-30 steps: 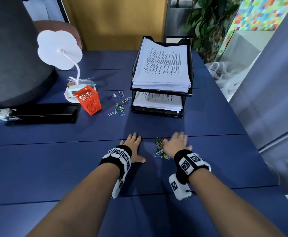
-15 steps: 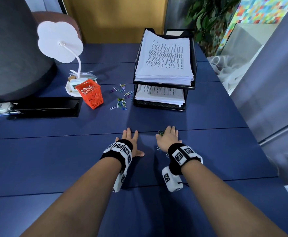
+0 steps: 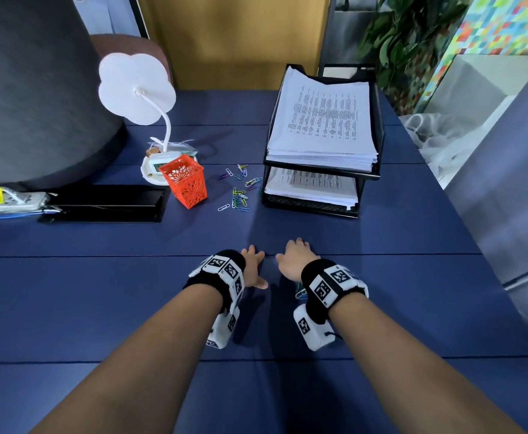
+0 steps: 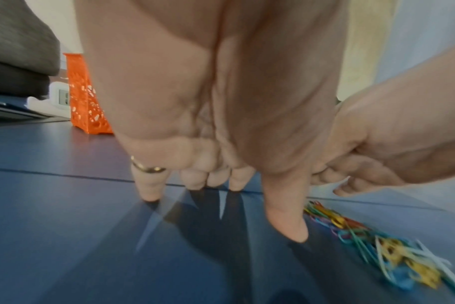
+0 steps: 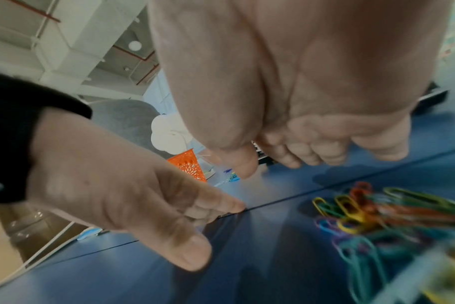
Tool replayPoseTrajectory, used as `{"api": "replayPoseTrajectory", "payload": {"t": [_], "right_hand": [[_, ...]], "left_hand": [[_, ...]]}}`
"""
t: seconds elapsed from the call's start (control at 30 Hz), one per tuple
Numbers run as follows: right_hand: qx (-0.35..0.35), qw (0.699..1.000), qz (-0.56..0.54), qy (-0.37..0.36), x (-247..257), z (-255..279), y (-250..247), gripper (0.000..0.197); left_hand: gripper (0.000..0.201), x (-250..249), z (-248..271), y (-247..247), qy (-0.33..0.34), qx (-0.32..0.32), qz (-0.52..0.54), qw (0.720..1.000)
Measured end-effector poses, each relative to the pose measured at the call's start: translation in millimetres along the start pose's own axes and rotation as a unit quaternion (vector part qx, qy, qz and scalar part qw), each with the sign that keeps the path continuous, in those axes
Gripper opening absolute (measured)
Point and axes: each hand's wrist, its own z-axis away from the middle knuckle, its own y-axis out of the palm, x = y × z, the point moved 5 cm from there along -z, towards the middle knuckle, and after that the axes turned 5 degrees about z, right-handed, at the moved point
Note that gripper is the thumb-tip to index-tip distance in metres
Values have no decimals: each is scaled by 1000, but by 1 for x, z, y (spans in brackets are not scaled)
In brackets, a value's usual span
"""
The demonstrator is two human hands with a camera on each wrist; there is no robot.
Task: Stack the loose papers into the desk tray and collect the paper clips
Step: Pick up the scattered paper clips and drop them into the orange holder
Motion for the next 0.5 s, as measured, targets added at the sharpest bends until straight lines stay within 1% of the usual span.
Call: {"api": "replayPoseTrajectory", "payload": {"t": [0.1, 0.17, 0.23, 0.3, 0.37, 0.43, 0.5], "right_hand": [[7, 999, 37, -14, 12, -8, -14, 48], [12, 997, 77, -26, 22, -12, -24, 44], [2, 994, 100, -39, 31, -17, -32, 44], [11, 991, 116, -62, 39, -28, -32, 47], [6, 992, 104, -76, 49, -44, -28, 50], [4, 992, 101, -76, 56, -57, -26, 54], [6, 993, 97, -60, 56, -65, -25, 60]], "left_hand": [[77, 9, 0, -19, 22, 3, 39, 999], [72, 18, -5, -32, 24, 3, 71, 997], [65, 28, -12, -44, 20, -6, 108, 994], [61, 41, -21, -59, 6, -38, 128, 991], [62, 55, -30, -77, -10, -84, 127, 988], [64, 65, -39, -94, -25, -120, 118, 986], [65, 69, -49, -110, -33, -143, 112, 983]]}}
